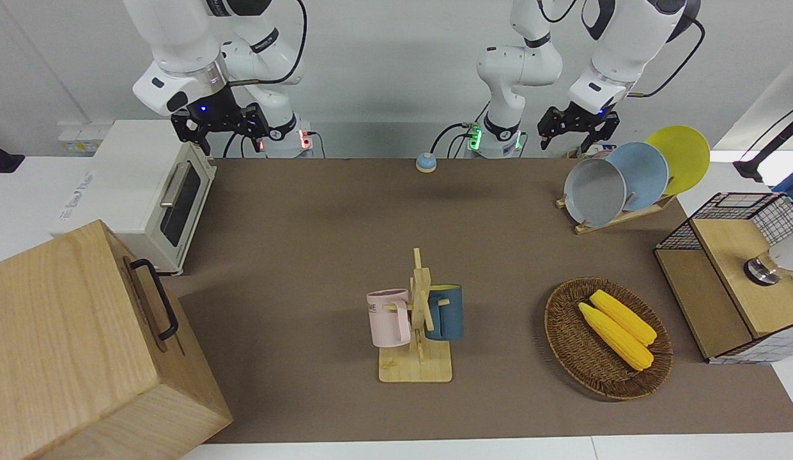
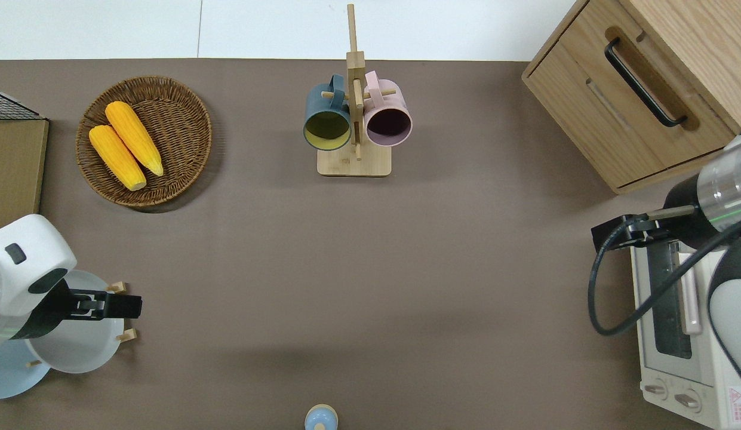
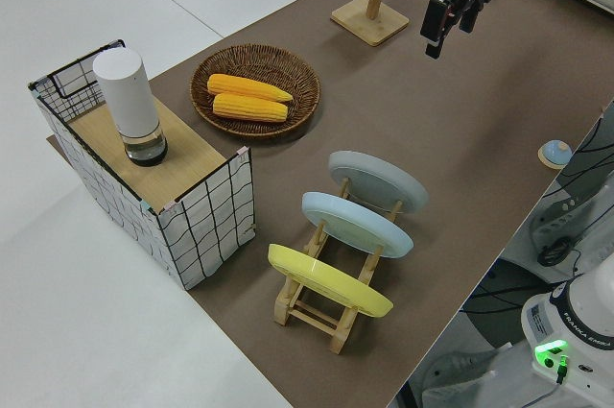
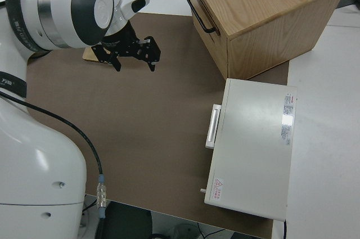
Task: Pick gray plate from low plate rack and place it on table with left arm
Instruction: 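Lower the left gripper onto the rim of the front gray plate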
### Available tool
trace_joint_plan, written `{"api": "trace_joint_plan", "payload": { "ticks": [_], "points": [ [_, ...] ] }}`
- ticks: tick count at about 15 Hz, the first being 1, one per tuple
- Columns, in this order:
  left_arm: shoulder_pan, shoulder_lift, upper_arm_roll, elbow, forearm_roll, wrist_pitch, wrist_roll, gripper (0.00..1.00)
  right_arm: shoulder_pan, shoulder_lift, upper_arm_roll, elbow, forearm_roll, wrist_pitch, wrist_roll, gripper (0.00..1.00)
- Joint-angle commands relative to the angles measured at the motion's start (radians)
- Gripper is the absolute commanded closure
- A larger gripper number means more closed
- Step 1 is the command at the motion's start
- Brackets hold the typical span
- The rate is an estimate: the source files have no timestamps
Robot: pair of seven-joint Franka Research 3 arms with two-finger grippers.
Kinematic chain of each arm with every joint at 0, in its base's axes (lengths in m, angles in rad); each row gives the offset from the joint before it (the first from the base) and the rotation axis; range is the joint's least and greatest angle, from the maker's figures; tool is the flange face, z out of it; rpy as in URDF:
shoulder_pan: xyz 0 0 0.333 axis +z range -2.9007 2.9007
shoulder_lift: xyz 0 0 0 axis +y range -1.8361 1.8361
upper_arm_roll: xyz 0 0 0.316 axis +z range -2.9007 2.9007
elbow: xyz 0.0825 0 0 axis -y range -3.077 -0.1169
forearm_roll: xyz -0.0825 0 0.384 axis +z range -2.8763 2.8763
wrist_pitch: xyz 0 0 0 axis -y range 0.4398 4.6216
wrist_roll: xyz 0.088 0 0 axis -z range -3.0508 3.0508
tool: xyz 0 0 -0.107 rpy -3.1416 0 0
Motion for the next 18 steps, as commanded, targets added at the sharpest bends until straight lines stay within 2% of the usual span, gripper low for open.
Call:
{"api": "trace_joint_plan", "payload": {
  "ticks": [1,3,5,9,18],
  "points": [
    [0.027,-0.026,0.008,-0.044,0.042,0.027,-0.016,0.01,-0.023,-0.002,0.021,0.007,-0.006,-0.011,0.012,0.017],
    [0.086,-0.026,0.008,-0.053,0.073,0.027,-0.013,0.01,-0.023,-0.002,0.021,0.007,-0.006,-0.011,0.012,0.017],
    [0.111,-0.040,0.009,-0.079,0.139,0.041,-0.013,0.01,-0.023,-0.004,0.020,0.007,-0.006,-0.011,0.012,0.017],
    [0.180,-0.107,0.012,-0.208,0.197,0.145,-0.004,0.01,-0.023,-0.002,0.021,0.007,-0.006,-0.011,0.012,0.017],
    [0.277,-0.120,0.012,-0.409,0.302,0.360,0.005,0.01,-0.023,-0.002,0.021,0.007,-0.006,-0.011,0.012,0.017]
  ]
}}
